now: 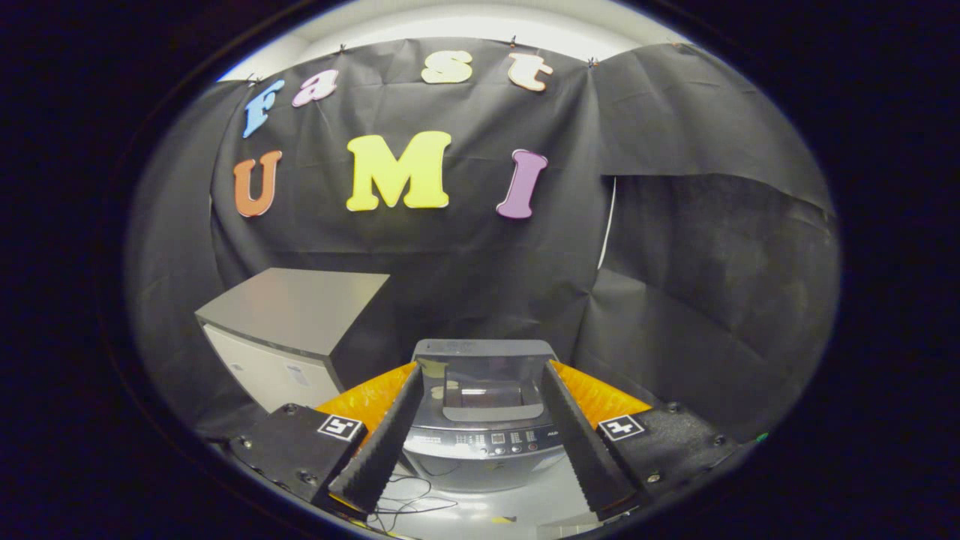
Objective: Put the clothes into the washing machine and then close the washing machine lid.
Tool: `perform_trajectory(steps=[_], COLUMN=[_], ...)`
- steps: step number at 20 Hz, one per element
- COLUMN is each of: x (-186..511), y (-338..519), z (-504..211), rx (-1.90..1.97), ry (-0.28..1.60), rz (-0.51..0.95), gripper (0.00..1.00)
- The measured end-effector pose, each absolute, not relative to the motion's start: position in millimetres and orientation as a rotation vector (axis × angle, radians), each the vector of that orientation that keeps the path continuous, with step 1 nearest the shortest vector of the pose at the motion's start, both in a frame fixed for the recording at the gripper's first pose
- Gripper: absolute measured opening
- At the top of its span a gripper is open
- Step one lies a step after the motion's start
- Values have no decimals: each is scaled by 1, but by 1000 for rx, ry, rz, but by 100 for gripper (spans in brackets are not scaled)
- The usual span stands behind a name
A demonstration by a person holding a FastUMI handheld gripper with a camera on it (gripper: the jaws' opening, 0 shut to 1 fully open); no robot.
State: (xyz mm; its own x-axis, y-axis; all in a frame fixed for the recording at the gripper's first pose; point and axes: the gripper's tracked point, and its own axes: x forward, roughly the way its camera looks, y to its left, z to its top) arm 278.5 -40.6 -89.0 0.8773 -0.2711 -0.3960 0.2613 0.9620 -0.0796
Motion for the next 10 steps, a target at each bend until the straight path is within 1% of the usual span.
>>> perform_trajectory(steps=[5,10], x=[233,167], y=[-52,-75], z=[-60,-26], rx=[-37,-17], ry=[354,275], rz=[-226,-185], gripper=[99,99])
